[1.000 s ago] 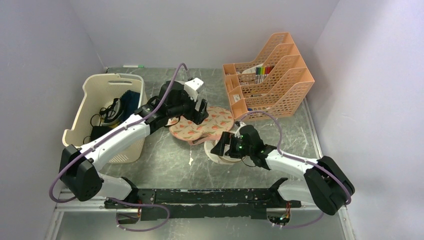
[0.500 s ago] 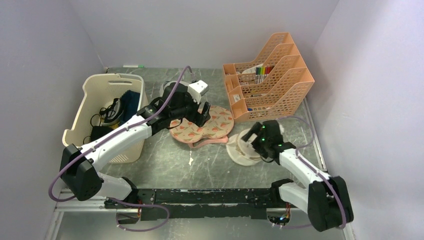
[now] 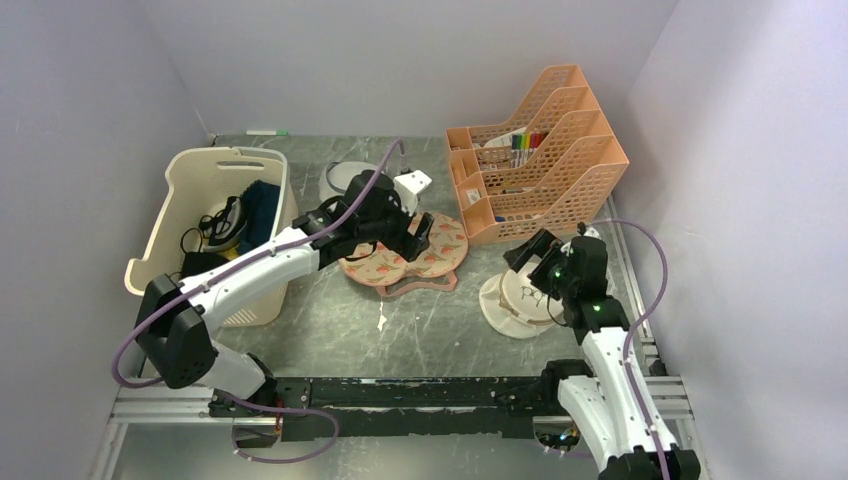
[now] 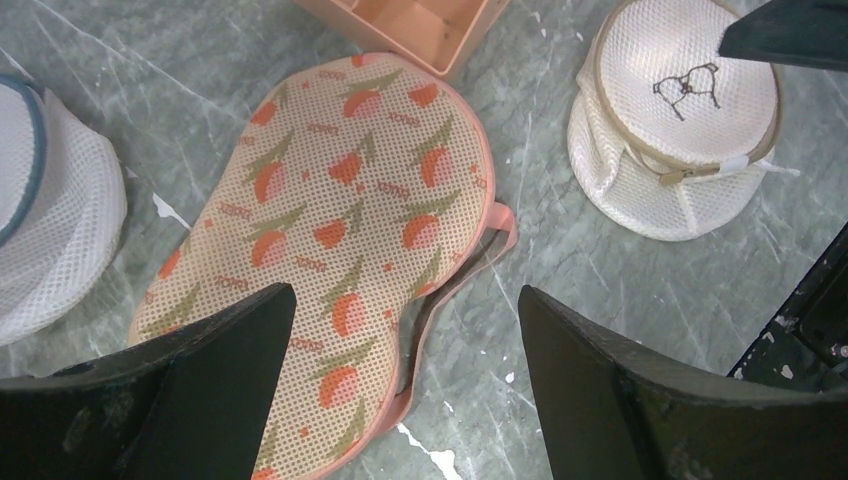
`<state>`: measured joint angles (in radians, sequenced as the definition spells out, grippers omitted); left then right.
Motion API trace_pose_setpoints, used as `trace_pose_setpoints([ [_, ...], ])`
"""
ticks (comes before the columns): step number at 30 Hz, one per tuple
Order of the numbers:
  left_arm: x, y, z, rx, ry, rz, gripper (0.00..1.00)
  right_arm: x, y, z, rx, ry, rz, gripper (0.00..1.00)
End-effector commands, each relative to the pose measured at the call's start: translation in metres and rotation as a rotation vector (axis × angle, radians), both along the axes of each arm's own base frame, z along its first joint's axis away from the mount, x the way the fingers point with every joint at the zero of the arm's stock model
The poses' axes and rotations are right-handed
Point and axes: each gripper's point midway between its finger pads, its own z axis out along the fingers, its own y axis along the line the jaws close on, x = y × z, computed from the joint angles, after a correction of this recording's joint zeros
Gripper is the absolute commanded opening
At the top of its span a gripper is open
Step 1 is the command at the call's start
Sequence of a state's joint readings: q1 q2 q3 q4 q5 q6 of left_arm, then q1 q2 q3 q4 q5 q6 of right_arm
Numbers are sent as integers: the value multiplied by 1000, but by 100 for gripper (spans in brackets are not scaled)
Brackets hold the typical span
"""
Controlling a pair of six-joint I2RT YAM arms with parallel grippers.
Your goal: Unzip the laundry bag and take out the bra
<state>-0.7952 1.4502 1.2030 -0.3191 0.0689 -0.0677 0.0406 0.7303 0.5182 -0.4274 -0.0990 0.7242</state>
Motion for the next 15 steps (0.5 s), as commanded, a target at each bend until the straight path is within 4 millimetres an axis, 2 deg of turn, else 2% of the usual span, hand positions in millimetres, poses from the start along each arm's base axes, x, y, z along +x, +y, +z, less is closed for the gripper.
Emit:
trace_pose_setpoints([
  [1, 3, -6, 6, -2, -1, 10, 94, 1, 55, 43, 139, -195, 335, 100],
  [4, 4, -3, 7, 0, -12, 28, 94, 6, 78, 36, 238, -197, 460, 100],
  [7, 8, 2, 10, 3, -35, 60, 94, 20, 100, 32, 278, -193, 564, 100],
  [9, 10, 6, 14, -3, -54, 84, 94, 28, 122, 34, 240, -189, 631, 100],
  [12, 12, 13, 26, -29, -92, 122, 94, 46, 154, 33, 80, -180, 651, 100],
  [15, 9, 21, 49, -90, -155, 142, 94, 72, 165, 27, -8, -137, 592, 100],
])
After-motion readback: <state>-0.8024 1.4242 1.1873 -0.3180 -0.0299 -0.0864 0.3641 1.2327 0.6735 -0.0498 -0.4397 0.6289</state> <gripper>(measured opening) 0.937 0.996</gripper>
